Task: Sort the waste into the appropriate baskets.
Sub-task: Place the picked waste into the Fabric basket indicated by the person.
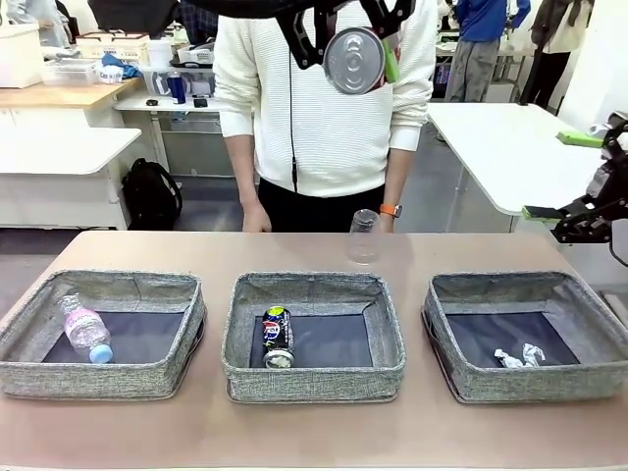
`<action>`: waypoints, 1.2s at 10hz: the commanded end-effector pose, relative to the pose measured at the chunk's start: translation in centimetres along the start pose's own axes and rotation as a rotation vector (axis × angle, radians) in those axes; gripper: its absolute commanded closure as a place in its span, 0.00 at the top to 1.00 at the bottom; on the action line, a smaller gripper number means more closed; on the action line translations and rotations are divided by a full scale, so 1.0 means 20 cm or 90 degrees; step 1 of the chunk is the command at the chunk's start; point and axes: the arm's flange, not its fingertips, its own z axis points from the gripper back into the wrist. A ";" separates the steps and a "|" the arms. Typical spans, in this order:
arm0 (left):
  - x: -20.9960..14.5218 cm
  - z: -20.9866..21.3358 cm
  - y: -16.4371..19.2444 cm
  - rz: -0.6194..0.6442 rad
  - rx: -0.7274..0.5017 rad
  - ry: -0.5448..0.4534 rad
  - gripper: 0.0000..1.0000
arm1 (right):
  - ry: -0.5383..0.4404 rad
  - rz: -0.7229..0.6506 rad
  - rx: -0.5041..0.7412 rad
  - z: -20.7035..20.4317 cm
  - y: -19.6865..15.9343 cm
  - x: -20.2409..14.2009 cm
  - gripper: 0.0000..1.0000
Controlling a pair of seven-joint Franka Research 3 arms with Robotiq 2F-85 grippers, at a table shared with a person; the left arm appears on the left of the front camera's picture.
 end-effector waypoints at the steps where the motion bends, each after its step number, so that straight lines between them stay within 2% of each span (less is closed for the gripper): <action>1: -0.03 0.01 0.03 -0.011 0.001 0.001 0.31 | 0.004 0.006 0.005 0.01 0.01 0.00 1.00; 12: -0.03 0.01 0.03 -0.011 0.001 0.001 0.31 | 0.004 0.006 0.005 0.01 0.01 0.00 1.00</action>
